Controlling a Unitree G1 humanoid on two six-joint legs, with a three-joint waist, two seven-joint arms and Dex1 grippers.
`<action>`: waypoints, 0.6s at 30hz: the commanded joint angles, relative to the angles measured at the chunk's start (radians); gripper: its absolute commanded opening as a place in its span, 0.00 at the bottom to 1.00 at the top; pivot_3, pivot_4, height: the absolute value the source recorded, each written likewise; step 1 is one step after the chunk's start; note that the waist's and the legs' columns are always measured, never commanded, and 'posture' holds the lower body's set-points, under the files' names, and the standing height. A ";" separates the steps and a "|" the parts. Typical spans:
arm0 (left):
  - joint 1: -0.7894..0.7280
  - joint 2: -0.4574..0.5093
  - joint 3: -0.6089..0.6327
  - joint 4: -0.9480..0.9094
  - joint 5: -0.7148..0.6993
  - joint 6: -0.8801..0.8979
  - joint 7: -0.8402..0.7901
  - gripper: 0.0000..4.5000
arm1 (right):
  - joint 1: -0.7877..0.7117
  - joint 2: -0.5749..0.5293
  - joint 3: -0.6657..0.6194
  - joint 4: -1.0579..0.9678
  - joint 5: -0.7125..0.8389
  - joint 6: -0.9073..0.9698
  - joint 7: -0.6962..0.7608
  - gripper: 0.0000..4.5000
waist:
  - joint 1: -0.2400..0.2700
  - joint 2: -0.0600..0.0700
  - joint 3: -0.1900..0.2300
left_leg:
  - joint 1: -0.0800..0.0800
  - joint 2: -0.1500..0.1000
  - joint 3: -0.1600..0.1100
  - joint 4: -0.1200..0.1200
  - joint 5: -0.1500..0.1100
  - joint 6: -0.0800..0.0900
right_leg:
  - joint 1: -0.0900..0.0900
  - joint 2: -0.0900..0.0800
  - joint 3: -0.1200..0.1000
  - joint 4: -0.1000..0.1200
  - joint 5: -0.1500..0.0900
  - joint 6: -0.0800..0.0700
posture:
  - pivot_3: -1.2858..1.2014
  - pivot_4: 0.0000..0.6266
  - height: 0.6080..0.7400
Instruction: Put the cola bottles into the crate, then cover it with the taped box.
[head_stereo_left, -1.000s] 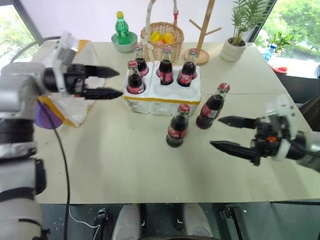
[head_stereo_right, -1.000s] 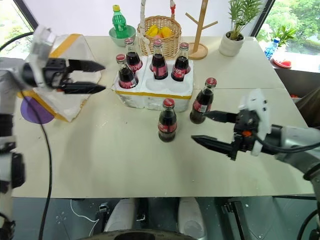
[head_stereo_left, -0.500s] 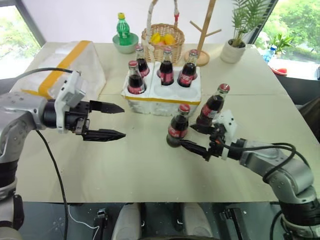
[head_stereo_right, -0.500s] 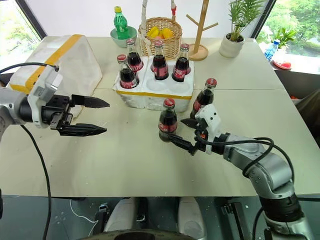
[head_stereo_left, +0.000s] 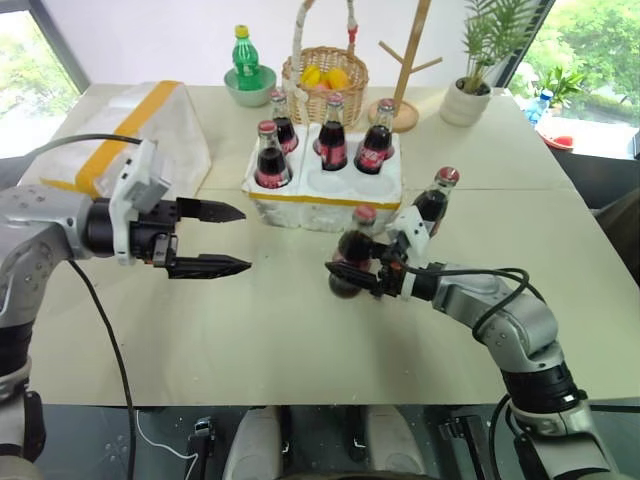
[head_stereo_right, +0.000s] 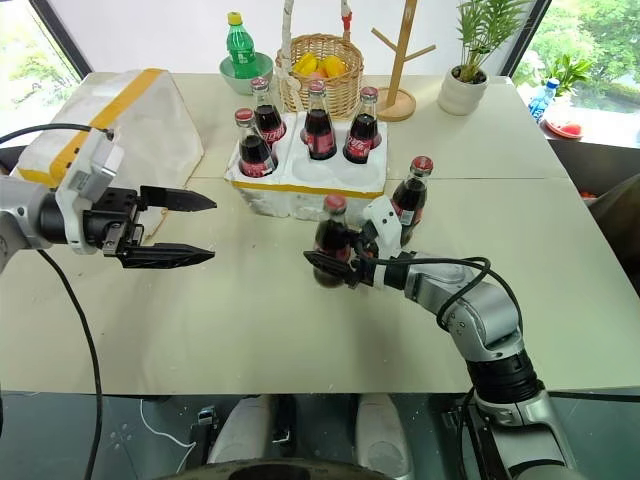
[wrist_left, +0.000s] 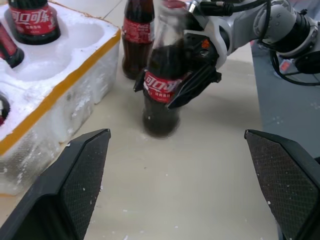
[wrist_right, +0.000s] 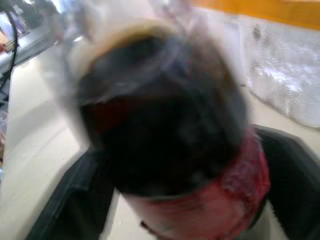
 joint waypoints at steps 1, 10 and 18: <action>-0.022 0.013 0.029 -0.004 -0.017 -0.017 0.010 1.00 | -0.077 0.014 -0.053 -0.097 0.091 0.029 0.020 0.63 | 0.000 0.000 0.000 | 0.000 0.000 0.000 0.000 0.000 0.000 | 0.000 0.000 0.000 0.000 0.000 0.000 | 0.52 0.24 1.00; -0.027 0.003 0.034 0.011 -0.014 -0.035 0.041 1.00 | -0.528 0.169 -0.026 0.164 -0.097 -0.002 -0.202 0.63 | -0.003 0.002 0.002 | -0.001 0.000 0.001 0.000 0.001 -0.001 | -0.004 0.000 0.001 0.004 0.000 -0.001 | 0.52 0.24 1.00; -0.013 0.002 0.047 0.007 -0.017 -0.051 0.062 1.00 | -0.617 0.232 0.032 0.413 -0.315 -0.127 -0.270 0.63 | -0.005 0.001 0.002 | -0.007 -0.001 0.002 0.000 0.003 -0.006 | -0.007 -0.002 0.001 0.001 0.000 0.000 | 0.52 0.24 1.00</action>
